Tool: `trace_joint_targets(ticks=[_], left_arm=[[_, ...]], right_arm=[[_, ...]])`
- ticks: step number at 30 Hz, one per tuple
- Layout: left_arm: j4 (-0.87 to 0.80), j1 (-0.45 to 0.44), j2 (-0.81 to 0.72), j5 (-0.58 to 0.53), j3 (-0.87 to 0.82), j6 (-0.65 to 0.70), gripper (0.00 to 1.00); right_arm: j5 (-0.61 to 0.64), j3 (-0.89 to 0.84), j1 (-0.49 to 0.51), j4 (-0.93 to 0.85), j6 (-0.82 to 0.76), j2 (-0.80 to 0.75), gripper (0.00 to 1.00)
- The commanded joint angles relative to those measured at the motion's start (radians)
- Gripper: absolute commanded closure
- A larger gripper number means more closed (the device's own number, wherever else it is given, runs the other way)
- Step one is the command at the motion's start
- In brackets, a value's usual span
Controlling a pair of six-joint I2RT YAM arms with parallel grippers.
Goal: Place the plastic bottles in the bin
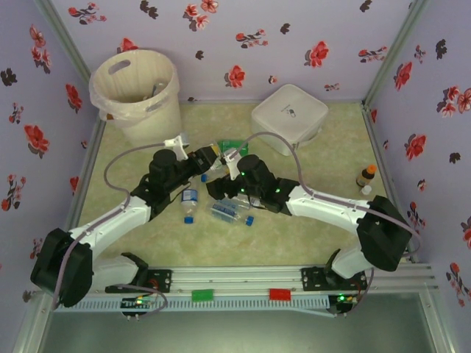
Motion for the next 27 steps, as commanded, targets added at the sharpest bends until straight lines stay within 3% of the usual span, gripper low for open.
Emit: trace_joint_targets(ticks=[1,7,12,18,22,27], left_arm=[[-0.038,0.026,0.008,-0.009,0.086,0.079,0.64],[-0.221,0.134,0.062,-0.008,0.334,0.280,0.67],[-0.329,0.260,0.146,0.049,0.576,0.417,0.73],[-0.484,0.416,0.270,0.040,0.893,0.578,0.75],[-0.536,0.495,0.354,-0.026,1.039,0.653,0.73],[-0.562,0.532,0.449,-0.157,1.137,0.787,0.73]], right_arm=[[0.054,-0.035,-0.003,0.028,0.005,-0.060,0.00],[0.196,-0.082,-0.003,-0.052,0.034,-0.160,0.00],[0.334,-0.142,-0.003,-0.093,0.060,-0.220,0.00],[0.439,-0.183,-0.014,-0.106,0.090,-0.265,0.00],[0.464,-0.196,-0.015,-0.119,0.106,-0.281,0.00],[0.462,-0.204,-0.016,-0.134,0.129,-0.286,0.00]])
